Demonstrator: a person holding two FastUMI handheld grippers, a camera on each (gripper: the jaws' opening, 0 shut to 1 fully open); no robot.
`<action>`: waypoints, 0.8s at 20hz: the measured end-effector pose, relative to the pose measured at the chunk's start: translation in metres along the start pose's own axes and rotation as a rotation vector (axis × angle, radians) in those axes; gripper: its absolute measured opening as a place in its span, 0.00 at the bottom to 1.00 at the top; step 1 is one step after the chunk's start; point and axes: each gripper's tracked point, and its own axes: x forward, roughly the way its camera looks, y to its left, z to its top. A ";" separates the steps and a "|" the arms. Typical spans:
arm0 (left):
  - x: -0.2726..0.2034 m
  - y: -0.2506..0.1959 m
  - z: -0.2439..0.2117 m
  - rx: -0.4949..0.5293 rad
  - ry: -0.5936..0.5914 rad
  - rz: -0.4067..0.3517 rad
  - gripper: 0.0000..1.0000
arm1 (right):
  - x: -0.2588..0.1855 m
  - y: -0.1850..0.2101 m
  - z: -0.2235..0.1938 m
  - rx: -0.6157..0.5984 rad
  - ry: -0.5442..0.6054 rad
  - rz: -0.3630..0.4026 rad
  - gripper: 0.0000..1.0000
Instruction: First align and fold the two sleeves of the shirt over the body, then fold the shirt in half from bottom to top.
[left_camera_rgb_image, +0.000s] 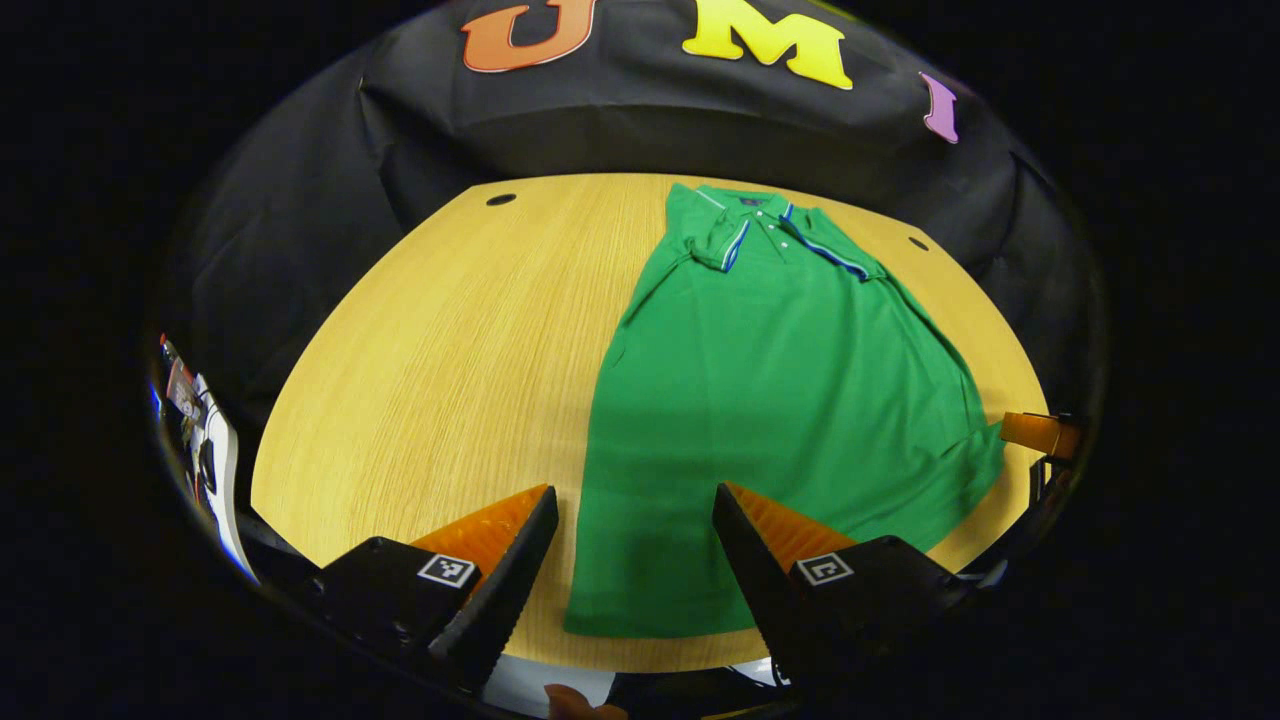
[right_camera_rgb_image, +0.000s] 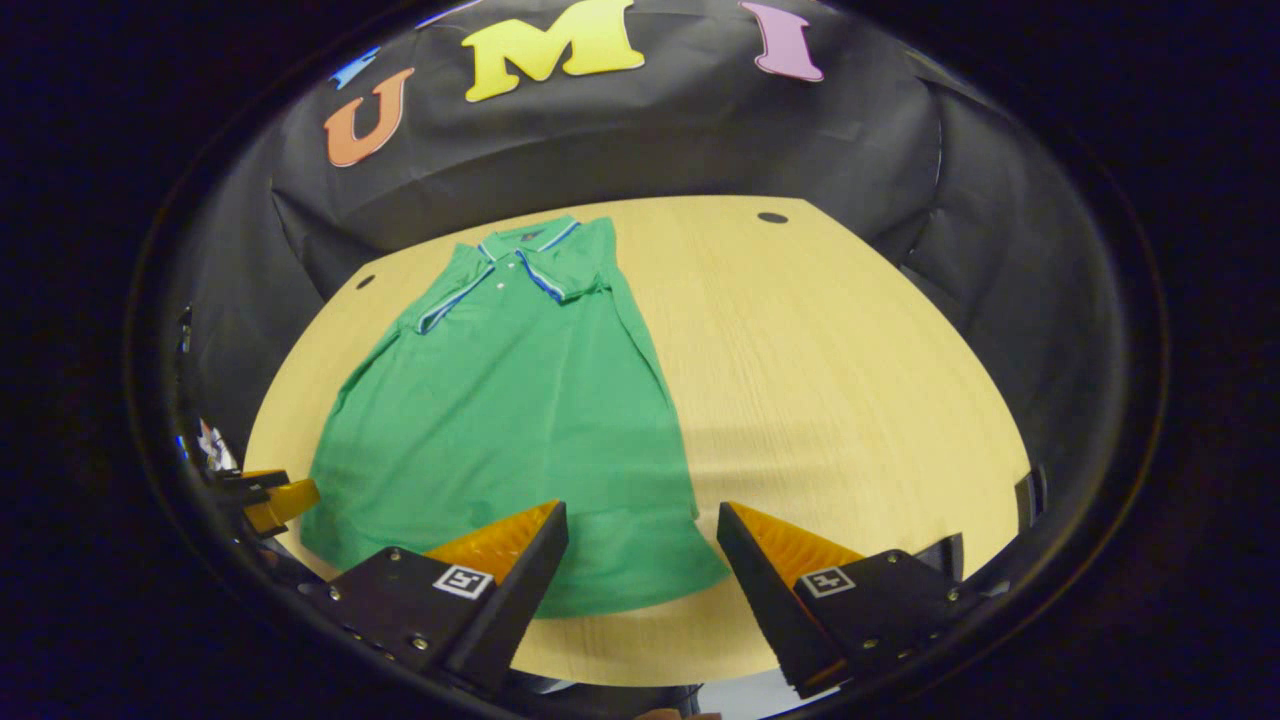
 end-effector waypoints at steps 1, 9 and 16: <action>0.002 0.001 -0.005 -0.005 0.023 0.001 1.00 | 0.004 -0.001 -0.006 -0.004 0.024 -0.003 0.95; 0.006 -0.002 -0.017 -0.004 0.114 -0.004 1.00 | 0.022 -0.007 -0.031 -0.054 0.135 -0.038 0.96; 0.007 -0.015 -0.014 0.005 0.164 -0.019 0.95 | 0.023 0.002 -0.029 -0.088 0.201 -0.040 0.76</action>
